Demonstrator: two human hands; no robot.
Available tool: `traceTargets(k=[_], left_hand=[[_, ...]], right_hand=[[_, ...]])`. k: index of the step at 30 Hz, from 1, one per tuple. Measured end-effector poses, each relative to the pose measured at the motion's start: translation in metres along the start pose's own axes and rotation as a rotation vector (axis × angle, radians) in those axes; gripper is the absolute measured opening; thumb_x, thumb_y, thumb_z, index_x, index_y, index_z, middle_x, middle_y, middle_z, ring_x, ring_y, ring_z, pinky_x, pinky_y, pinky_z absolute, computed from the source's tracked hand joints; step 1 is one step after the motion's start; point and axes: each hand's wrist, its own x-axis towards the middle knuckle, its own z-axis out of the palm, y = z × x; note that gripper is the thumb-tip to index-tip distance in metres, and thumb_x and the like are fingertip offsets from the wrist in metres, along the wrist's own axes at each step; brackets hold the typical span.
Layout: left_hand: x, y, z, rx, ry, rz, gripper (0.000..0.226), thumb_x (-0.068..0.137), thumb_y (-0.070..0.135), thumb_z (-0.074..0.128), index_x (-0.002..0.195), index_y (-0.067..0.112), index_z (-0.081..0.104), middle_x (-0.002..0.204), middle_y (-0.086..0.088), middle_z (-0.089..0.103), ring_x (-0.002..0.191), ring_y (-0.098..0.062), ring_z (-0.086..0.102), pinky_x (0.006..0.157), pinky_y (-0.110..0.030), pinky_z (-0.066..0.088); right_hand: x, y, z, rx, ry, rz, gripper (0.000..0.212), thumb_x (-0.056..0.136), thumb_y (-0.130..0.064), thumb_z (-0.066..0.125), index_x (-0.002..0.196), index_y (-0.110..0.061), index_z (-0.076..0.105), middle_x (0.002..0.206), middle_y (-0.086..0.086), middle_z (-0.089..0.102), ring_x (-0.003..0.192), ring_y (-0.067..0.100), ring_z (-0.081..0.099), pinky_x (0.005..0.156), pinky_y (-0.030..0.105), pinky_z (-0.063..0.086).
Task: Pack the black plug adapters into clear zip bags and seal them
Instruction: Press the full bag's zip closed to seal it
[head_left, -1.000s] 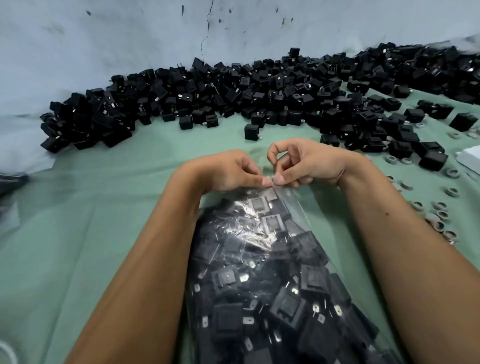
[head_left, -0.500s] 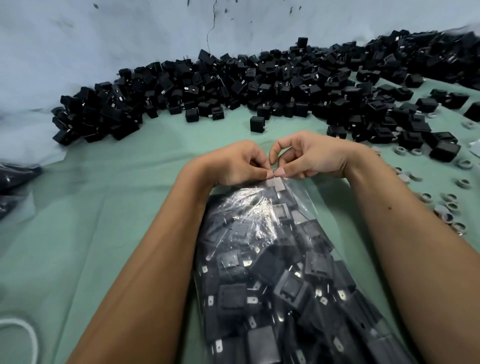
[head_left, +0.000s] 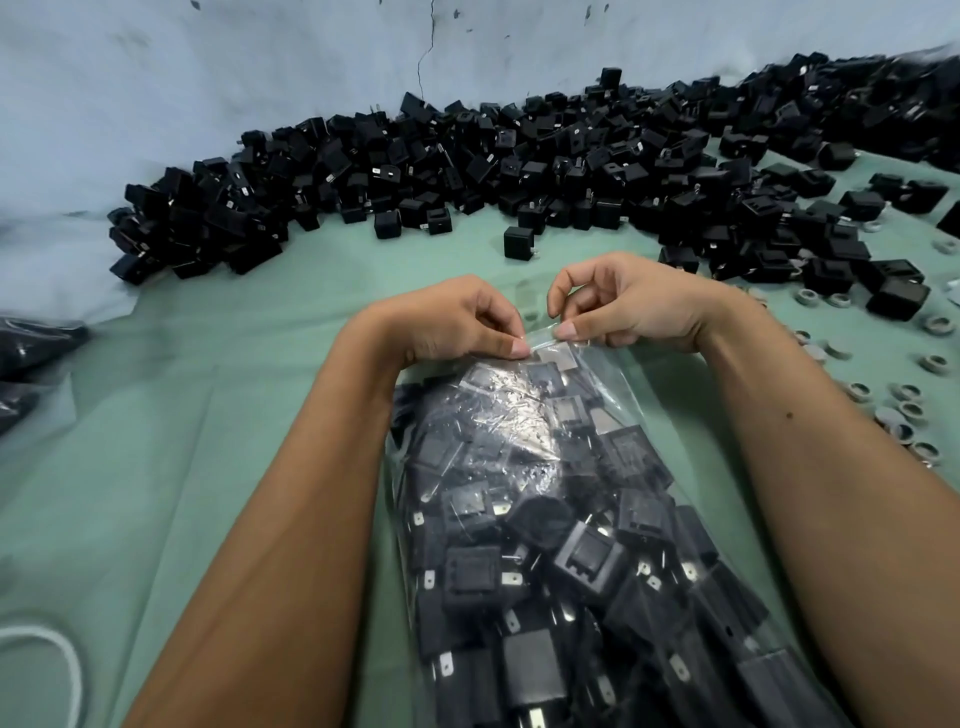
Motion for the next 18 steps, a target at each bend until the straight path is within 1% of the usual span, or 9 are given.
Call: traceTargets(k=[2, 5, 8, 9, 11, 13, 16, 18], left_hand=[[0.001, -0.003, 0.001, -0.042, 0.001, 0.003, 0.008, 0.092, 0.013, 0.073, 0.086, 0.011, 0.077, 0.076, 0.0, 0.073, 0.069, -0.007, 0.064, 0.068, -0.017, 0.05], [0.004, -0.004, 0.003, -0.049, 0.021, 0.012, 0.011, 0.093, 0.01, 0.073, 0.083, 0.012, 0.076, 0.072, 0.002, 0.072, 0.067, -0.007, 0.064, 0.067, -0.018, 0.05], [0.007, -0.003, 0.005, -0.141, 0.054, -0.007, 0.003, 0.09, 0.005, 0.074, 0.088, 0.005, 0.077, 0.076, -0.005, 0.075, 0.071, -0.009, 0.07, 0.069, -0.018, 0.055], [0.008, -0.002, 0.006, -0.137, 0.069, -0.012, 0.003, 0.09, 0.006, 0.075, 0.088, 0.006, 0.077, 0.075, -0.004, 0.075, 0.069, -0.007, 0.069, 0.066, -0.016, 0.054], [0.01, 0.001, 0.008, -0.066, 0.088, -0.013, 0.007, 0.09, 0.01, 0.075, 0.084, 0.012, 0.078, 0.065, 0.005, 0.071, 0.058, -0.001, 0.062, 0.056, -0.012, 0.048], [0.012, 0.003, 0.01, -0.042, 0.085, -0.007, 0.01, 0.091, 0.011, 0.075, 0.081, 0.013, 0.077, 0.061, 0.006, 0.067, 0.053, -0.001, 0.058, 0.053, -0.013, 0.046], [0.012, 0.003, 0.011, -0.036, 0.079, 0.007, 0.013, 0.092, 0.011, 0.073, 0.08, 0.014, 0.077, 0.064, 0.005, 0.069, 0.057, -0.002, 0.06, 0.057, -0.014, 0.047], [0.012, 0.004, 0.012, 0.021, 0.086, 0.013, 0.013, 0.094, 0.016, 0.073, 0.082, 0.013, 0.077, 0.068, 0.002, 0.069, 0.06, -0.008, 0.058, 0.061, -0.021, 0.047]], right_hand=[[0.001, -0.001, 0.002, -0.028, -0.007, 0.0, 0.03, 0.078, -0.022, 0.081, 0.103, -0.011, 0.069, 0.077, 0.011, 0.068, 0.048, 0.009, 0.049, 0.041, 0.015, 0.036], [0.004, -0.003, 0.007, -0.103, -0.006, 0.011, 0.032, 0.076, -0.034, 0.083, 0.101, -0.018, 0.074, 0.072, 0.003, 0.072, 0.053, 0.009, 0.054, 0.042, 0.016, 0.038], [0.007, -0.001, 0.008, -0.072, 0.017, -0.003, 0.03, 0.071, -0.03, 0.087, 0.096, -0.019, 0.075, 0.069, 0.006, 0.07, 0.051, 0.01, 0.055, 0.043, 0.017, 0.038], [0.007, 0.0, 0.008, -0.046, 0.023, -0.011, 0.03, 0.07, -0.028, 0.088, 0.095, -0.018, 0.075, 0.069, 0.008, 0.069, 0.05, 0.011, 0.054, 0.042, 0.018, 0.037], [0.007, 0.003, 0.007, -0.013, 0.032, -0.024, 0.03, 0.069, -0.024, 0.089, 0.092, -0.015, 0.072, 0.067, 0.009, 0.069, 0.047, 0.011, 0.052, 0.042, 0.018, 0.037], [0.008, 0.004, 0.007, 0.009, 0.048, -0.028, 0.029, 0.068, -0.022, 0.09, 0.089, -0.014, 0.07, 0.066, 0.008, 0.07, 0.045, 0.01, 0.052, 0.042, 0.018, 0.038], [0.006, 0.005, 0.003, 0.053, 0.083, -0.017, 0.026, 0.07, -0.023, 0.088, 0.086, -0.012, 0.072, 0.068, 0.009, 0.071, 0.049, 0.012, 0.054, 0.046, 0.019, 0.043], [0.004, 0.004, -0.002, 0.049, 0.046, 0.002, 0.025, 0.072, -0.022, 0.087, 0.09, -0.011, 0.073, 0.072, 0.009, 0.071, 0.051, 0.011, 0.055, 0.047, 0.017, 0.044]])
